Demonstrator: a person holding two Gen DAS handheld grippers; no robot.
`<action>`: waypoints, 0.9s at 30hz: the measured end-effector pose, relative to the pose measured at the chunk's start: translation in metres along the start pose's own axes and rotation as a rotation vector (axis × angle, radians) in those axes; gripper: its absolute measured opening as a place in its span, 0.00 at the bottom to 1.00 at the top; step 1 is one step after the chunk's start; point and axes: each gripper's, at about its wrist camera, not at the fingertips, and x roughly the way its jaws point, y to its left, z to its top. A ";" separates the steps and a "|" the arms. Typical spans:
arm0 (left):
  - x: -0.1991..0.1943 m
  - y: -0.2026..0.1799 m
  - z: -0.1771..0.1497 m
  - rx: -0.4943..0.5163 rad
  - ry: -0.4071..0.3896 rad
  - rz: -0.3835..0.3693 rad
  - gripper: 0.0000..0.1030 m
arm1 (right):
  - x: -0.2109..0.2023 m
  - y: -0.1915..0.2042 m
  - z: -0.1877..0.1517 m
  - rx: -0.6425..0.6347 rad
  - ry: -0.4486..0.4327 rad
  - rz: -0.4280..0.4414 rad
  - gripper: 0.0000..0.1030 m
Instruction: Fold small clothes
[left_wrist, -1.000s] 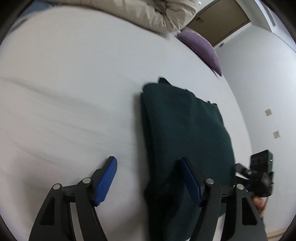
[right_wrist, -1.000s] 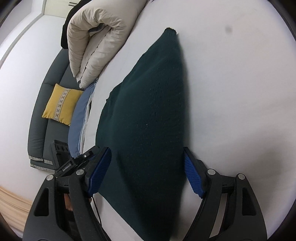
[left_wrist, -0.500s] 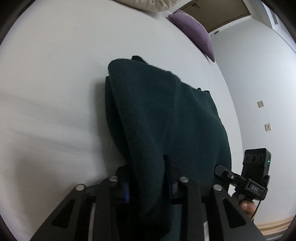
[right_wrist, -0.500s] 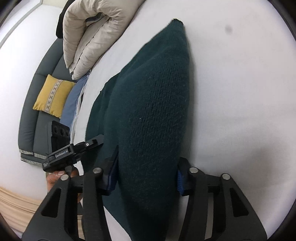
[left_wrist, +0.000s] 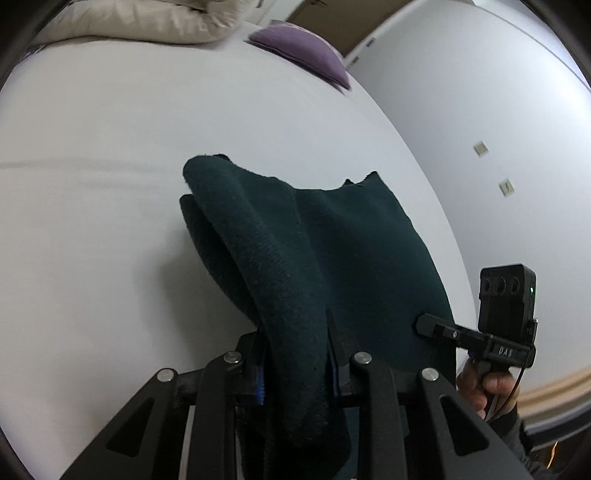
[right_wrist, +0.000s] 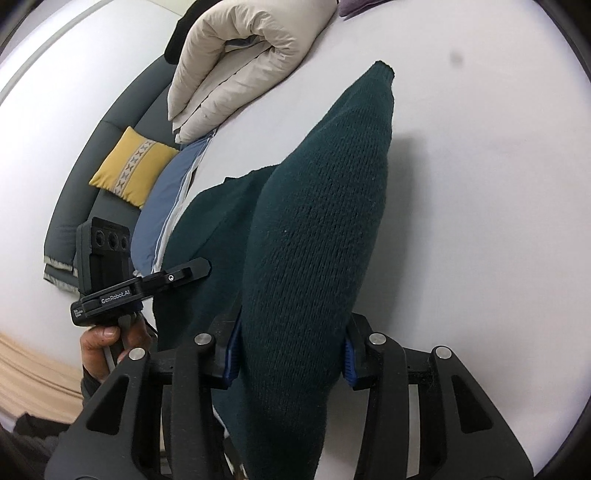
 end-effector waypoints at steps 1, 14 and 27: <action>0.003 -0.004 -0.010 0.000 0.007 -0.004 0.25 | -0.005 -0.006 -0.011 0.014 -0.002 0.008 0.38; 0.046 0.014 -0.049 -0.100 0.029 0.056 0.37 | -0.014 -0.071 -0.086 0.124 -0.056 0.037 0.43; -0.094 -0.096 -0.116 0.237 -0.543 0.590 1.00 | -0.134 0.033 -0.131 -0.051 -0.379 -0.542 0.51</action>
